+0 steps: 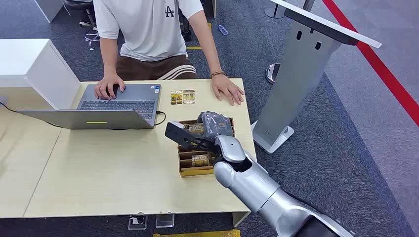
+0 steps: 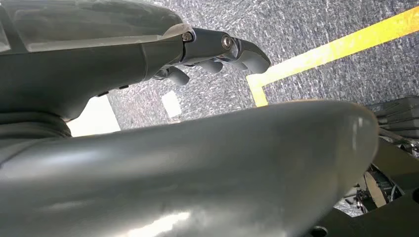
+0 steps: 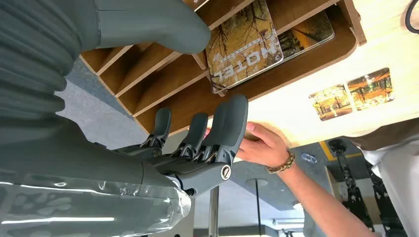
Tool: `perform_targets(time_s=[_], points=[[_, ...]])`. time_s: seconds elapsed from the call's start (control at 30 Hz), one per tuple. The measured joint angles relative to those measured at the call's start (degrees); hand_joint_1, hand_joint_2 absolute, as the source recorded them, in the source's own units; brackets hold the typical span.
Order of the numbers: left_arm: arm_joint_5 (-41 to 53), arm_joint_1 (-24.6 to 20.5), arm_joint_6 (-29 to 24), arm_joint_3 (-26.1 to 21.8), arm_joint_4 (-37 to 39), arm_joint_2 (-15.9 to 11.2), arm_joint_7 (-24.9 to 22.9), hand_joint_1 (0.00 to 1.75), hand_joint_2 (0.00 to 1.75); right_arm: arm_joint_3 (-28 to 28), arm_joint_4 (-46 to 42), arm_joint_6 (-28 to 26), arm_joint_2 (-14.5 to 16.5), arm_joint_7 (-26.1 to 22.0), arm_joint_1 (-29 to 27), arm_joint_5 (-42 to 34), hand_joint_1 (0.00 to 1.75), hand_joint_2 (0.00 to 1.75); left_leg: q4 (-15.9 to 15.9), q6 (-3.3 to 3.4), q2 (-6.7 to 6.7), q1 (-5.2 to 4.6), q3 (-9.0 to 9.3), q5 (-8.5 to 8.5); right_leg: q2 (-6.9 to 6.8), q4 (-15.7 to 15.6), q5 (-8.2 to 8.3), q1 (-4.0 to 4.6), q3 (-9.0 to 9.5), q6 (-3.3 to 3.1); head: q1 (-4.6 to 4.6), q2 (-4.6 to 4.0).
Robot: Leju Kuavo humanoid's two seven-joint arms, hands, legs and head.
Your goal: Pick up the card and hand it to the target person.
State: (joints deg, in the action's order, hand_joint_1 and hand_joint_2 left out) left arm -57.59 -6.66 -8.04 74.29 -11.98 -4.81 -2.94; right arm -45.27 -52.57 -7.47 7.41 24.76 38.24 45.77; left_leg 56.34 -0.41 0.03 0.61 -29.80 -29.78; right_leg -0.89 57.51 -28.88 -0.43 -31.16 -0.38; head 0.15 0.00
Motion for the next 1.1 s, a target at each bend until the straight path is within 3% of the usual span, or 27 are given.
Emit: perform_targets(time_s=[0.2,0.5,0.77,1.1], points=[[0.01,0.00,0.00,0.00,0.00,0.00,-0.01,0.00,0.00,0.00,0.22,0.02,0.02,-0.03,-0.01,0.02,0.88,1.75,0.00,0.00,0.00,0.00,0.00,0.00,0.00,0.00,0.00,0.00,0.00,0.00,0.01,0.00],[0.10,0.00,0.16,0.04,0.00,0.00,-0.01,0.00,0.00,0.00,1.01,0.24,0.07,-0.36,-0.01,-0.22,0.87,1.75,0.00,0.00,0.00,0.00,0.00,0.00,0.00,0.00,0.00,0.00,0.00,0.00,-0.01,0.00],[0.72,-0.01,0.28,0.10,0.00,0.00,-0.01,0.00,0.00,0.00,1.74,0.24,0.07,-0.86,-0.01,-0.87,0.64,1.75,0.00,0.00,0.00,0.00,0.00,0.00,0.00,0.00,0.00,0.00,0.00,0.00,0.00,0.00],[1.99,-0.01,0.33,0.19,0.00,0.00,-0.08,0.00,0.00,-0.01,1.93,0.06,0.07,-0.37,0.04,-0.92,0.63,1.75,0.00,0.00,0.00,0.00,0.01,0.00,0.00,0.00,0.00,0.00,0.01,0.00,0.00,0.00]])
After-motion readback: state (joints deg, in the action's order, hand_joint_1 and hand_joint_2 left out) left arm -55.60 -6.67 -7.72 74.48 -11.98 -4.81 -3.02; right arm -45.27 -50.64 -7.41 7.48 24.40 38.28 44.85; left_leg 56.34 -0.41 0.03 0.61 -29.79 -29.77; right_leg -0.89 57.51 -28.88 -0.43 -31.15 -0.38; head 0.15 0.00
